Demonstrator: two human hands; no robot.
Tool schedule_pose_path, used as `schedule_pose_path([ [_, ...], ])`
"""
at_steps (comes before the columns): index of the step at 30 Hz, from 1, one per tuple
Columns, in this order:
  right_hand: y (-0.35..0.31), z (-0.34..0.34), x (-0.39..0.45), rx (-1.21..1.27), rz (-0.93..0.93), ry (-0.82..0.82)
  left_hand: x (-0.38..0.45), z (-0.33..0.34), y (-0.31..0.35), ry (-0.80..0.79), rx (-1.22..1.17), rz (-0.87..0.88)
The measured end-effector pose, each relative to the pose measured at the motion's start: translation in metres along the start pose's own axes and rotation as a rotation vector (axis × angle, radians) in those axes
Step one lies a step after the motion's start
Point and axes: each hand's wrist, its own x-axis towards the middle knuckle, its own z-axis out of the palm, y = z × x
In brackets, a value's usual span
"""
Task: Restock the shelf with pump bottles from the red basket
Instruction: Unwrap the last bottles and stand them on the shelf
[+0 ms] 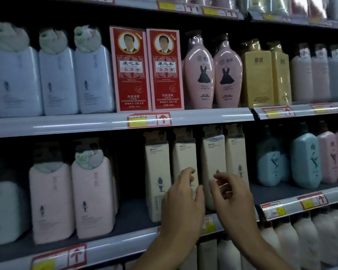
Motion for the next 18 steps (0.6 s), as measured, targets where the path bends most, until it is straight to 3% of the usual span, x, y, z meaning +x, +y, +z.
schedule_pose_path([
  [8, -0.065, 0.059, -0.067, 0.042, -0.027, -0.379, -0.035, -0.130, -0.079, 0.187, 0.067, -0.070],
  [14, -0.113, 0.137, -0.106, 0.075, 0.023, -0.468, -0.051, -0.246, -0.169, 0.448, 0.164, -0.186],
  [18, -0.139, 0.186, -0.113, 0.040, 0.136, -0.383, -0.045, -0.278, -0.212, 0.376, 0.208, -0.303],
])
